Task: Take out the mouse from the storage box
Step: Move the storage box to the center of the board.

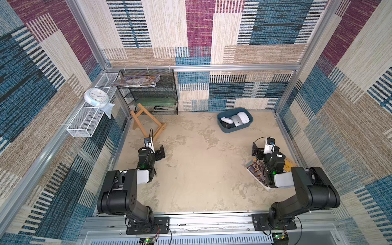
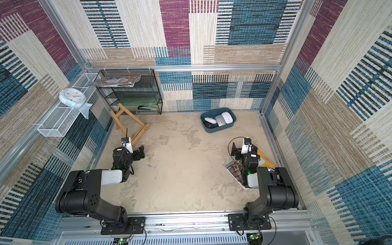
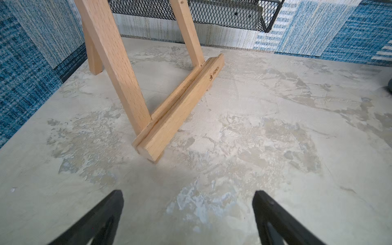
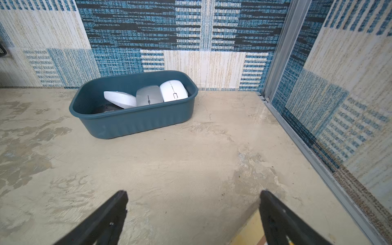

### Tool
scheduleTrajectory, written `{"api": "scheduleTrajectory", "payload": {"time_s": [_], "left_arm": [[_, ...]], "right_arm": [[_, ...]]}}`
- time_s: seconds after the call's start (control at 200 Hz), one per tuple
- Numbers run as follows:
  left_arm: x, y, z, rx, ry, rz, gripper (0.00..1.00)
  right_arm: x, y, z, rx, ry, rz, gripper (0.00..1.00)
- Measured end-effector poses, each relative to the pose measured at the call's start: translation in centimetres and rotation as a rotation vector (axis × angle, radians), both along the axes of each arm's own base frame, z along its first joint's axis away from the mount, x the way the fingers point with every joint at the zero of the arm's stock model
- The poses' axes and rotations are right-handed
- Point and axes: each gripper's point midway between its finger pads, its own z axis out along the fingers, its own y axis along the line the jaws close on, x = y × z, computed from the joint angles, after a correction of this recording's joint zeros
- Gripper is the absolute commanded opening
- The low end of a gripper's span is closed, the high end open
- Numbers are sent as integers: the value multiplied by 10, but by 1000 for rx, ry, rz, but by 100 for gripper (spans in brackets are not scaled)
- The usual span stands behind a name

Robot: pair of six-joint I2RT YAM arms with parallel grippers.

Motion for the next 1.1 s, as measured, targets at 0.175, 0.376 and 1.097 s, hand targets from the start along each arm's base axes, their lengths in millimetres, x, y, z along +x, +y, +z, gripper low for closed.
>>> {"api": "scheduleTrajectory", "payload": {"time_s": [0.175, 0.376, 1.097], "left_arm": [[0, 0, 0, 0, 0, -1, 99], [0, 0, 0, 0, 0, -1, 99], [-28, -32, 69, 68, -160, -52, 99]], "right_arm": [[0, 0, 0, 0, 0, 0, 99], [0, 0, 0, 0, 0, 0, 99], [-7, 31, 42, -48, -78, 142, 99]]}}
